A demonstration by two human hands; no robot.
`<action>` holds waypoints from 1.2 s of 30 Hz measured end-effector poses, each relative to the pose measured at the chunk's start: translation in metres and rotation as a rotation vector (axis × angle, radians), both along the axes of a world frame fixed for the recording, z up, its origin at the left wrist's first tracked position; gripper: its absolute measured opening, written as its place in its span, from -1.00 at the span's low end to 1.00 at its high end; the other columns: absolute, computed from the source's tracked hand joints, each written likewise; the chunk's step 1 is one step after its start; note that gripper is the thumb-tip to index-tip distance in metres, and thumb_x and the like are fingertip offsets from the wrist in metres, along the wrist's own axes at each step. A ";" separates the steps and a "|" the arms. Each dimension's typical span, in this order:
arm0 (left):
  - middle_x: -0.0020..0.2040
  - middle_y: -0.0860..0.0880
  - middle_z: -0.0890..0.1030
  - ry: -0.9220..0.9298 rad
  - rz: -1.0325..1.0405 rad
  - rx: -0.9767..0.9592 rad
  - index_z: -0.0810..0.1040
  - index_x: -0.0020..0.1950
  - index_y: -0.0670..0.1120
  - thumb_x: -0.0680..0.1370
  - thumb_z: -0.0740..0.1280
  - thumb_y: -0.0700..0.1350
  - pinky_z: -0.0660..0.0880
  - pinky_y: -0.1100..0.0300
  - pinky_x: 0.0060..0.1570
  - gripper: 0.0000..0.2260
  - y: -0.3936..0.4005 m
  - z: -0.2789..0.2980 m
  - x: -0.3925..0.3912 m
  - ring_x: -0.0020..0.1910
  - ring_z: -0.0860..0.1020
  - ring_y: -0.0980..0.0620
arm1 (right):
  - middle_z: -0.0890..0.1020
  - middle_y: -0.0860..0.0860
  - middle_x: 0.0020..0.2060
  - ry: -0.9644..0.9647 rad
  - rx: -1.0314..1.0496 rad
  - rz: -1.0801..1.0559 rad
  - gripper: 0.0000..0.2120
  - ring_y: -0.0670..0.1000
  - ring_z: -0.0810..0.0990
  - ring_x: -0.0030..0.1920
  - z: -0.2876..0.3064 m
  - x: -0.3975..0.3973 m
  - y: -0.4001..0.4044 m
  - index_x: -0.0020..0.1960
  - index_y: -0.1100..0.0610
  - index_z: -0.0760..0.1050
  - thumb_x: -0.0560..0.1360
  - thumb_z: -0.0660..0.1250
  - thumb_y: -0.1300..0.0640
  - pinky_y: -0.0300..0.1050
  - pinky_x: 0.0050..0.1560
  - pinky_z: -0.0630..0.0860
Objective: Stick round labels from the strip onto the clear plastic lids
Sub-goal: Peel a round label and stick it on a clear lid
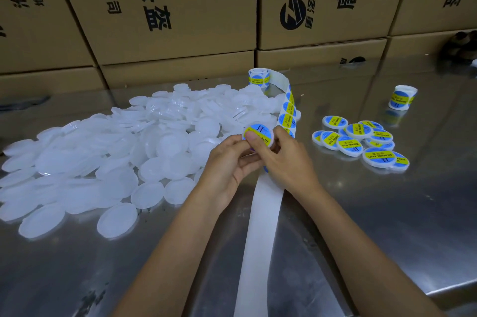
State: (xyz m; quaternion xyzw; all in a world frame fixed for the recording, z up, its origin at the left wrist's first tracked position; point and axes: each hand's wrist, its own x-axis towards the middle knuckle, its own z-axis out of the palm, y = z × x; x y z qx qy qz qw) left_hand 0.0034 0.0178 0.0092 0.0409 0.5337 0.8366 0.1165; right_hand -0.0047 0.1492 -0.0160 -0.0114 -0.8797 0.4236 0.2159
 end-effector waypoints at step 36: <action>-0.57 0.05 0.42 0.350 0.315 -0.633 0.43 -0.50 0.01 0.62 0.25 0.22 0.50 -0.04 -0.31 -0.47 0.011 -0.010 -0.001 -0.50 0.46 -0.01 | 0.35 -0.06 -0.57 0.183 0.058 0.047 -0.50 0.01 0.38 -0.44 0.007 0.010 -0.011 -0.44 0.02 0.21 0.69 0.09 0.03 -0.06 -0.34 0.20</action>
